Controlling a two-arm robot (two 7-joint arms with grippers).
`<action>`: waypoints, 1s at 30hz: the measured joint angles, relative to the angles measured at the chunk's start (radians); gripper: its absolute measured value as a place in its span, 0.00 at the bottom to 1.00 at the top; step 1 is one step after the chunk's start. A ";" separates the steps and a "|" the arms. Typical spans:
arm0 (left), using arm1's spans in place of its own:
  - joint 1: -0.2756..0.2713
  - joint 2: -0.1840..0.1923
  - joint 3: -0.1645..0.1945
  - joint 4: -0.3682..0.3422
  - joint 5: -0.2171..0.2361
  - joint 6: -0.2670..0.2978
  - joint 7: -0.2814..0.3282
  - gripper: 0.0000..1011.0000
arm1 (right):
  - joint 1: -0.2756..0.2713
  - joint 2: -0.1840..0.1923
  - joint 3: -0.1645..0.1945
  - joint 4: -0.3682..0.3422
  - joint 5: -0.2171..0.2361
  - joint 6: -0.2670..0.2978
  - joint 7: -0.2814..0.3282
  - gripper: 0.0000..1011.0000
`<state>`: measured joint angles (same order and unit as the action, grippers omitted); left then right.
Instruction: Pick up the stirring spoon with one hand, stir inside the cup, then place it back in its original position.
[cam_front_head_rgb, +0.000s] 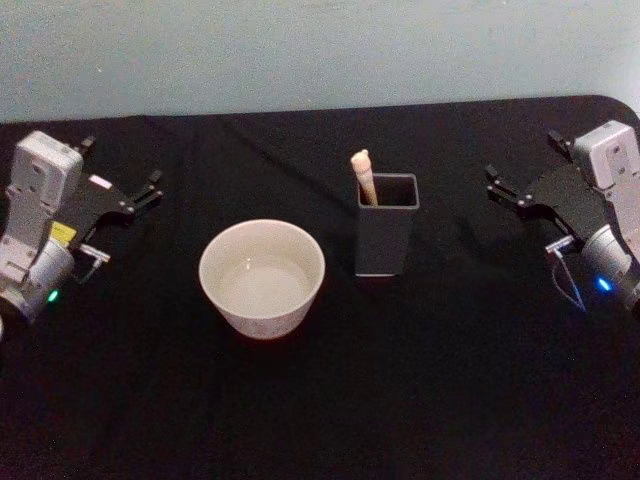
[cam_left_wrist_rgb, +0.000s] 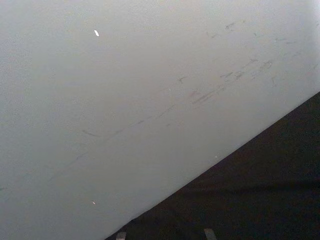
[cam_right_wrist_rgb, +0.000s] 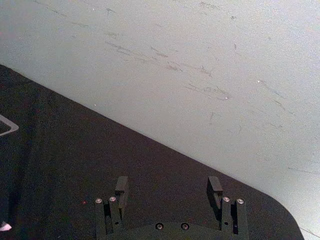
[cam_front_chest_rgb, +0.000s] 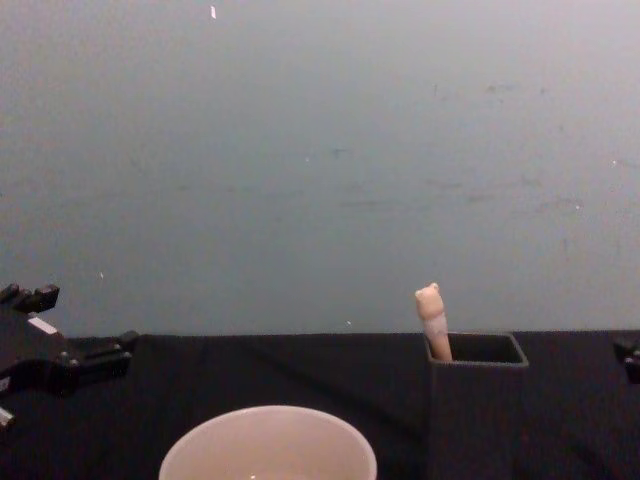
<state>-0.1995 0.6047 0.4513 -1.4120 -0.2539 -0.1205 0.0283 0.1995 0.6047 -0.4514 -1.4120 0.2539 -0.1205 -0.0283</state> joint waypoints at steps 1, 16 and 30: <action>0.000 0.000 0.000 0.000 0.000 0.000 0.000 0.99 | 0.000 0.000 0.000 0.000 0.000 0.000 0.000 0.99; 0.000 0.000 0.000 0.000 0.000 0.000 0.000 0.99 | 0.000 0.000 0.000 0.000 0.000 0.000 0.000 0.99; 0.000 0.000 0.000 0.000 0.000 0.000 0.000 0.99 | 0.000 0.000 0.000 0.000 0.000 0.000 0.000 0.99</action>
<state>-0.1995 0.6047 0.4514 -1.4120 -0.2539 -0.1206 0.0283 0.1995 0.6047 -0.4514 -1.4120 0.2539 -0.1205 -0.0283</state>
